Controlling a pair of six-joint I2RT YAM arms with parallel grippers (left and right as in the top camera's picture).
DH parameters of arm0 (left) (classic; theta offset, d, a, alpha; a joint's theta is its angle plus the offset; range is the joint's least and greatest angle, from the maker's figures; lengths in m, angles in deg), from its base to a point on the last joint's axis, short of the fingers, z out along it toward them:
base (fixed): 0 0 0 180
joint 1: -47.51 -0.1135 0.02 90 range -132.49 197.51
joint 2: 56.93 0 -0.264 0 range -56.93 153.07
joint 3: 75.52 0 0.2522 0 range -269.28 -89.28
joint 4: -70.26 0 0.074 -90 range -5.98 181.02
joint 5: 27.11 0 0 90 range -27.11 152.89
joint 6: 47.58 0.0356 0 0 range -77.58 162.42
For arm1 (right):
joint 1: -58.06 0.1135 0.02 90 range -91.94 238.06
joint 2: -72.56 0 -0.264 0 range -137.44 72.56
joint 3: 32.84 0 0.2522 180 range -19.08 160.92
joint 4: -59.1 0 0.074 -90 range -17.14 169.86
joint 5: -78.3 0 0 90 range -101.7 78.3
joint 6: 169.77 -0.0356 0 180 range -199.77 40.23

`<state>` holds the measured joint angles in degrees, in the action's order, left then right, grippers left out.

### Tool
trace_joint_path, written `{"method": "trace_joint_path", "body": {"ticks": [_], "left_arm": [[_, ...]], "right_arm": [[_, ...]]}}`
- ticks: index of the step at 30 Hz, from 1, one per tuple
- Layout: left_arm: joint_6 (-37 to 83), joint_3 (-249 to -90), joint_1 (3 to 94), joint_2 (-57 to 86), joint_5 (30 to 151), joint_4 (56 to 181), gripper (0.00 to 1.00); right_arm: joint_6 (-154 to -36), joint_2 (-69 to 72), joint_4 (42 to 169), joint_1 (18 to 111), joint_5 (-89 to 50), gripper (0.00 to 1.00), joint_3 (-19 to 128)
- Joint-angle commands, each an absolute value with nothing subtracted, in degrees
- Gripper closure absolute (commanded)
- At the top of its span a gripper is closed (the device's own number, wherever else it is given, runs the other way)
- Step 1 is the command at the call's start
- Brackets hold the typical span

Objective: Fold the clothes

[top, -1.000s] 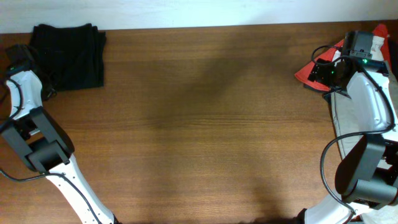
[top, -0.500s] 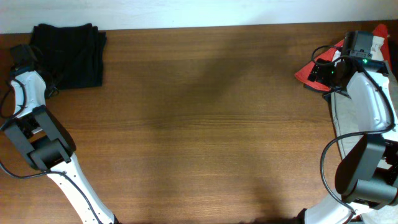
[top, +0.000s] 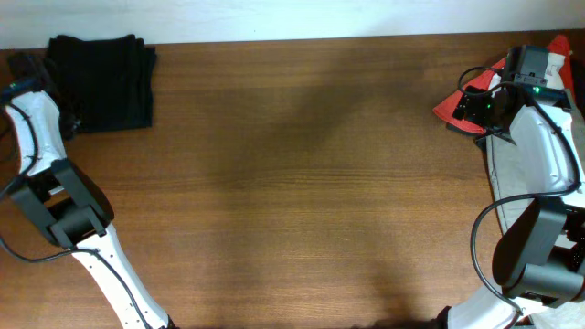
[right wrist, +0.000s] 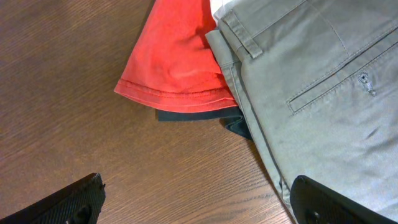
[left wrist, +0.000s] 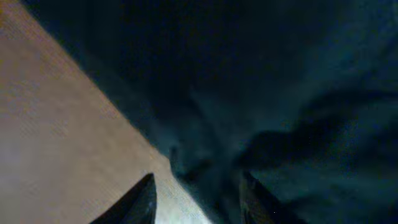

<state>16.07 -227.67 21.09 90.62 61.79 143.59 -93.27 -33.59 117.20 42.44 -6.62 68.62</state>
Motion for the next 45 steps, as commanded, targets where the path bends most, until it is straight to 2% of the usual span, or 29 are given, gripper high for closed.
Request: {"method": "trace_joint_path", "body": {"ticks": [1,6,8,9,16,18,21,31,36,38,41,45], "left_arm": [[16.4,-236.3,20.9,90.6,61.1,148.2,0.54],[16.4,-244.3,20.9,90.6,59.9,156.1,0.46],[16.4,-249.1,20.9,90.6,61.1,162.8,0.13],[16.4,-250.9,20.9,90.6,61.9,165.5,0.01],[19.7,-266.8,20.9,90.6,75.1,180.7,0.01],[26.7,-269.1,20.9,89.5,84.5,180.7,0.01],[27.1,-269.1,20.9,84.9,95.3,180.7,0.01],[29.9,-266.3,22.8,66.3,96.6,180.7,0.01],[31.9,-255.6,26.1,54.0,95.9,180.7,0.01],[32.3,-247.0,28.0,48.0,93.6,180.7,0.01],[32.1,-231.8,32.6,39.4,82.2,180.7,0.01],[31.6,-213.6,38.1,30.5,80.2,177.8,0.01]], "right_arm": [[-93.6,-33.4,117.0,42.3,-6.1,0.01,69.1],[-93.6,-33.4,117.0,42.3,-6.1,0.01,69.1],[-93.6,-33.4,117.0,42.3,-6.1,0.01,69.1],[-93.6,-33.4,117.0,42.3,-6.1,0.01,69.1],[-93.6,-33.4,117.0,42.3,-6.1,0.01,69.1],[-93.6,-33.4,117.0,42.3,-6.1,0.01,69.1],[-93.6,-33.4,117.0,42.3,-6.1,0.01,69.1],[-93.6,-33.4,117.0,42.3,-6.1,0.01,69.1],[-93.6,-33.4,117.0,42.3,-6.1,0.02,69.1],[-93.6,-33.4,117.0,42.3,-6.1,0.01,69.1],[-93.6,-33.4,117.0,42.3,-6.1,0.01,69.1],[-93.6,-33.4,117.0,42.3,-6.1,0.01,69.1]]}}
